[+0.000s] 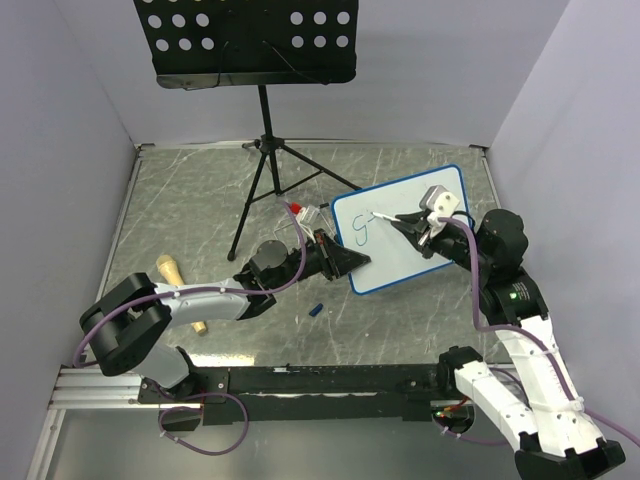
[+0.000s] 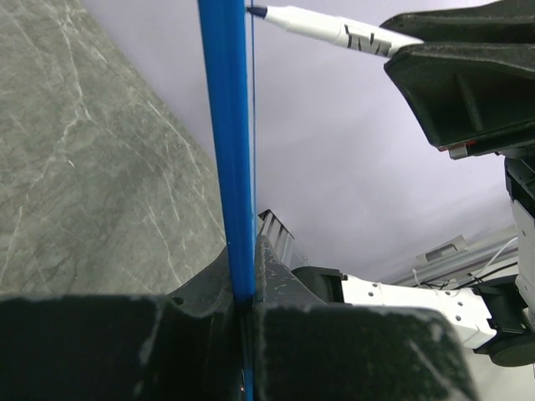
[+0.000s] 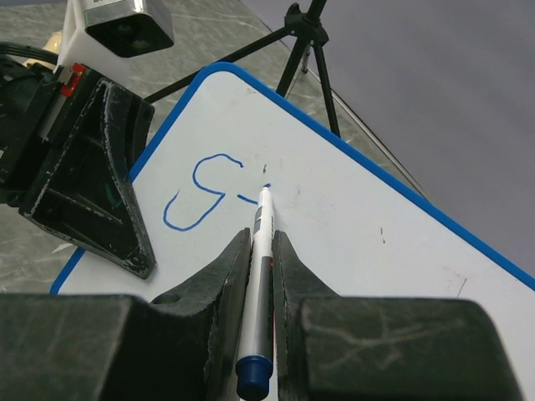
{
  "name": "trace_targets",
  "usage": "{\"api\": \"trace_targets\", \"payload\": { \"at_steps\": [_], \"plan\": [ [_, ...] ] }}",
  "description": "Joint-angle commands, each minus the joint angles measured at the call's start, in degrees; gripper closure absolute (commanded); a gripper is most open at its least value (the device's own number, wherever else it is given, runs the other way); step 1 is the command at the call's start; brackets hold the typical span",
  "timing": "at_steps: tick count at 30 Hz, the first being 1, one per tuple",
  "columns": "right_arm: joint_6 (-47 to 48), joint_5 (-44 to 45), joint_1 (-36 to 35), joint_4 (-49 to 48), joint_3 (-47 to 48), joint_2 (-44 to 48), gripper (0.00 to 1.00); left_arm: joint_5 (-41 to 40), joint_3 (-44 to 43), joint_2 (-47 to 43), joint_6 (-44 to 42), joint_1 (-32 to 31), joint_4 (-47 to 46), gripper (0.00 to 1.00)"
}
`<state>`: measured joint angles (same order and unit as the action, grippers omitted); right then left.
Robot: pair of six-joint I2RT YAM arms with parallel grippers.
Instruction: Write a sentence on the whiteboard
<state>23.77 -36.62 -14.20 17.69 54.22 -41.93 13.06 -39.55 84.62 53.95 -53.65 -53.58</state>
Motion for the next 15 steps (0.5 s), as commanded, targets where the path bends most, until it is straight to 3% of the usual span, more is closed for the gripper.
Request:
{"api": "trace_targets", "payload": {
  "at_steps": [1,15],
  "plan": [
    [1.19,-1.52,0.31,1.99,-0.25,1.06,1.00,0.22,-2.46,-1.65,0.27,0.03,-10.23,0.99],
    [1.54,-2.40,0.31,7.62,-0.51,2.73,1.00,-2.77,-0.97,-3.49,0.19,0.83,-8.64,0.99]
  ]
}}
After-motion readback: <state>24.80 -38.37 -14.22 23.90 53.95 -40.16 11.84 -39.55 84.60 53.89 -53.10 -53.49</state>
